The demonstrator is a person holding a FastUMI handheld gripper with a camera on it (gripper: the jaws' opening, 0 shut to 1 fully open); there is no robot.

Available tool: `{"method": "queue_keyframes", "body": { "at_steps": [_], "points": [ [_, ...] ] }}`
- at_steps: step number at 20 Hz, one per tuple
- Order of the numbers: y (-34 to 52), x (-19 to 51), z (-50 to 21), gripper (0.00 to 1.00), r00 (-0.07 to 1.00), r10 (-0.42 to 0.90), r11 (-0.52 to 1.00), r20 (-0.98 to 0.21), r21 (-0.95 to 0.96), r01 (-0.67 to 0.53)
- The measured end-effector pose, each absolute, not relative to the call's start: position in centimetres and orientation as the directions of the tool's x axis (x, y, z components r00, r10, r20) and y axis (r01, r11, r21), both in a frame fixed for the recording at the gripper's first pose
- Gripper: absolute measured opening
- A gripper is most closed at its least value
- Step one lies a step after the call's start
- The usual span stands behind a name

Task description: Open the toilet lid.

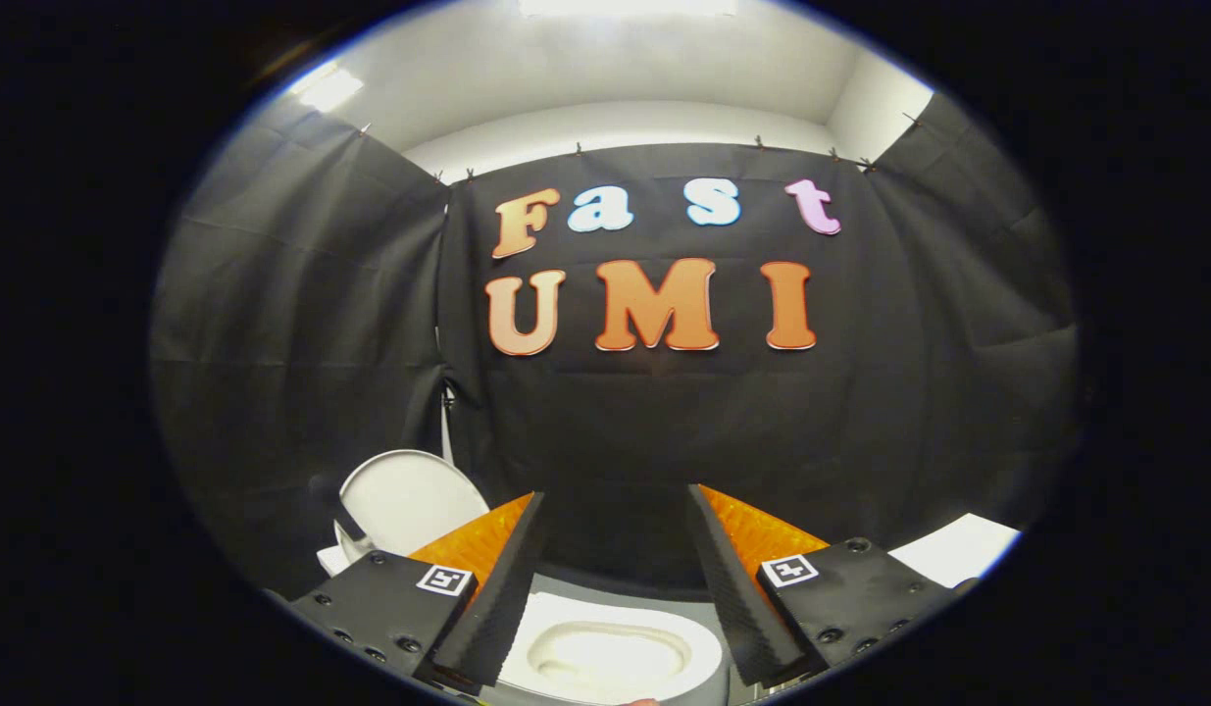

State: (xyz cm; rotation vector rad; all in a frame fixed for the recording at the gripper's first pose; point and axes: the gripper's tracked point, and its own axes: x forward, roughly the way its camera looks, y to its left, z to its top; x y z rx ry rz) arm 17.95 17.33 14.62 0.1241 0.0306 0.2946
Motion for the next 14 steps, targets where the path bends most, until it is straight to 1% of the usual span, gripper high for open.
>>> {"method": "queue_keyframes", "body": {
  "at_steps": [5, 10, 14],
  "points": [
    [8.0, 15.4, 11.3, 0.92, 0.978, 0.207, 0.974, -0.007, 0.093, -0.206],
    [2.2, 12.9, 6.1, 0.92, 0.99, 0.134, 0.987, -0.049, 0.096, -0.129],
    [-1.4, 12.1, 5.4, 0.92, 0.995, 0.086, 0.991, -0.043, 0.109, -0.081]
  ]
}}
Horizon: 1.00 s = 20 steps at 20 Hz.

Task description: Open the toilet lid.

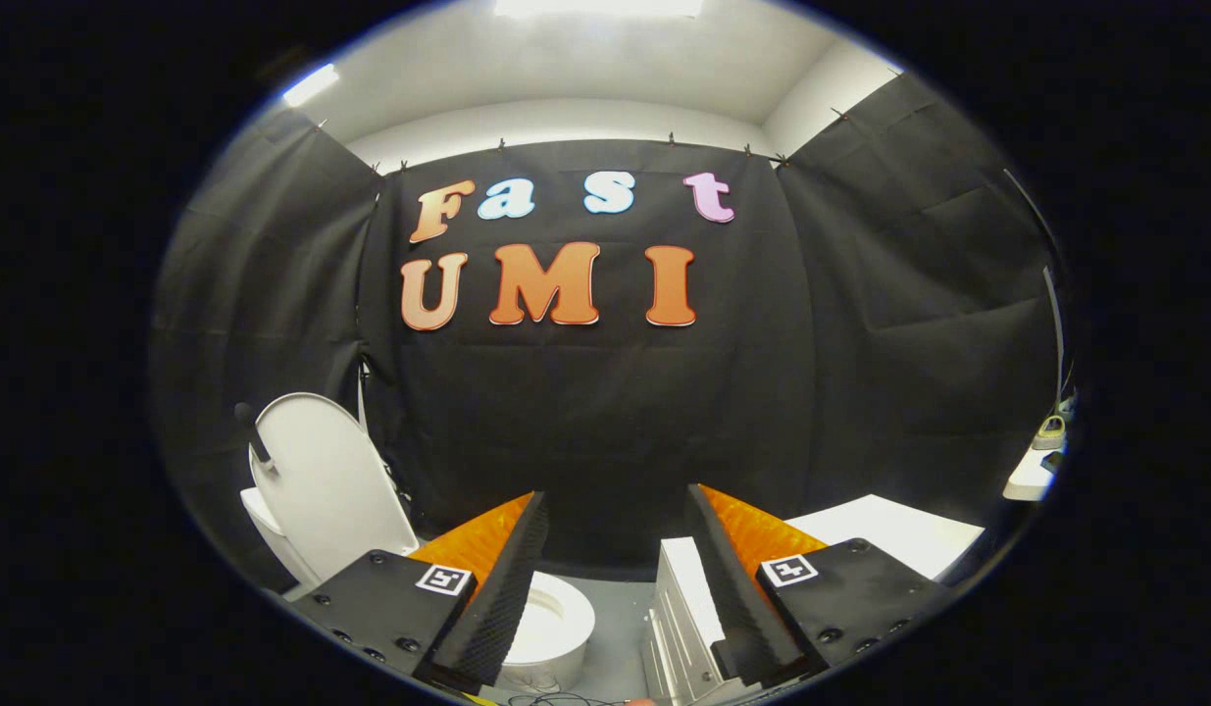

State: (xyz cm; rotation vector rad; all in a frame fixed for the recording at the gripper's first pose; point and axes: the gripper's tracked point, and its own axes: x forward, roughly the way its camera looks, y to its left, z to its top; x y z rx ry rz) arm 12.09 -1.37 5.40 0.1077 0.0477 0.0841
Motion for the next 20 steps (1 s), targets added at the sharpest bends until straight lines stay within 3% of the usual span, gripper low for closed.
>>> {"method": "queue_keyframes", "body": {
  "at_steps": [6, 20],
  "points": [
    [-5.1, 11.1, 5.0, 0.92, 1.0, 0.008, 0.99, -0.017, 0.143, -0.005],
    [-4.1, 10.3, 6.0, 0.92, 1.0, 0.014, 0.991, 0.009, 0.135, -0.015]
  ]
}}
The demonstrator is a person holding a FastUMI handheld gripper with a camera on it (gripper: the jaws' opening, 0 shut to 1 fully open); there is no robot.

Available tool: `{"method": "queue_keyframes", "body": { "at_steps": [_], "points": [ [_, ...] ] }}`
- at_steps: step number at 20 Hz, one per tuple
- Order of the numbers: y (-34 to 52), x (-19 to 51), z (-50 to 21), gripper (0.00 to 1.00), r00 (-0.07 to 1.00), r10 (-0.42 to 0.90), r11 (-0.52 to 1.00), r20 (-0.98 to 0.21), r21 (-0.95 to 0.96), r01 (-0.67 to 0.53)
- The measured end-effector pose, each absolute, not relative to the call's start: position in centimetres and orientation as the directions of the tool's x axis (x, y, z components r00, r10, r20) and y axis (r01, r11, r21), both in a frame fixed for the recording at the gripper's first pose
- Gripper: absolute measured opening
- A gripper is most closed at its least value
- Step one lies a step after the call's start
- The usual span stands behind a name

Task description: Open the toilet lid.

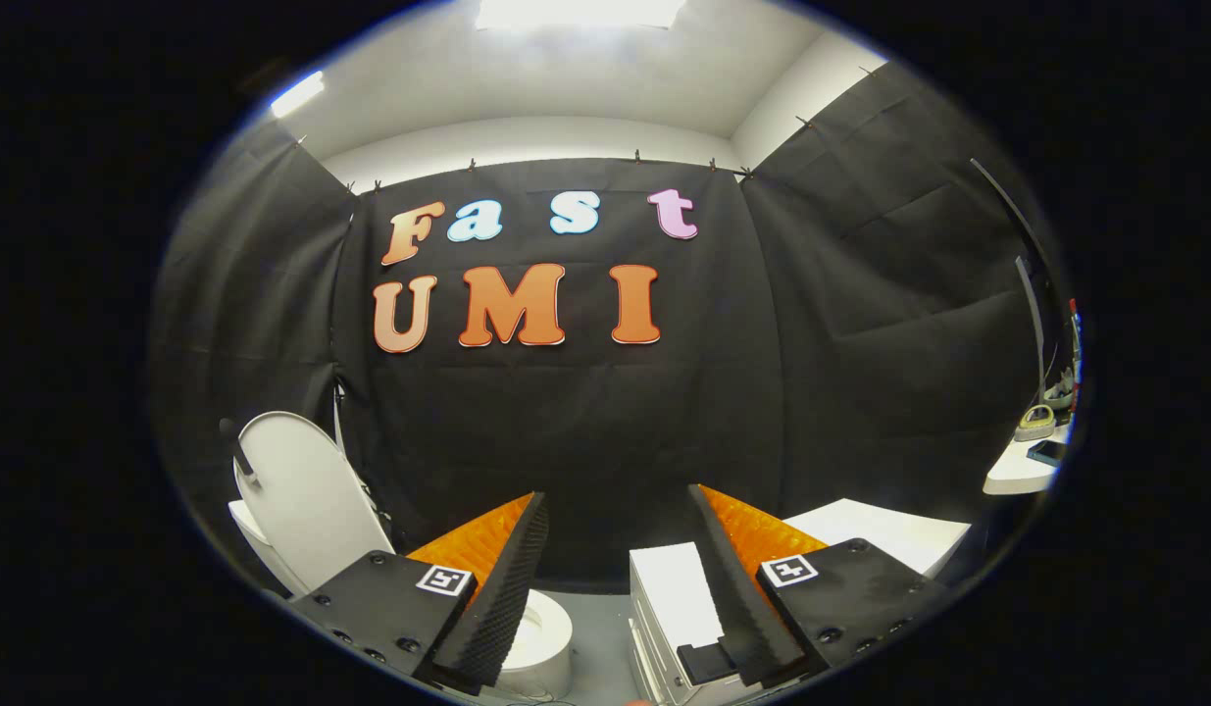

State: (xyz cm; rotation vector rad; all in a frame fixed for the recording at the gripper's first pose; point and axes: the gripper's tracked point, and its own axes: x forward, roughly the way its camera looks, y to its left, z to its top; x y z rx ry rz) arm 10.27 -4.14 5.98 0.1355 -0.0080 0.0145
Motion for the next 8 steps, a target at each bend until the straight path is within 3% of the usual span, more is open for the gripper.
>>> {"method": "queue_keyframes", "body": {
  "at_steps": [8],
  "points": [
    [-4.11, 9.84, 6.46, 0.92, 1.0, 0.014, 0.991, 0.018, 0.132, -0.017]
  ]
}}
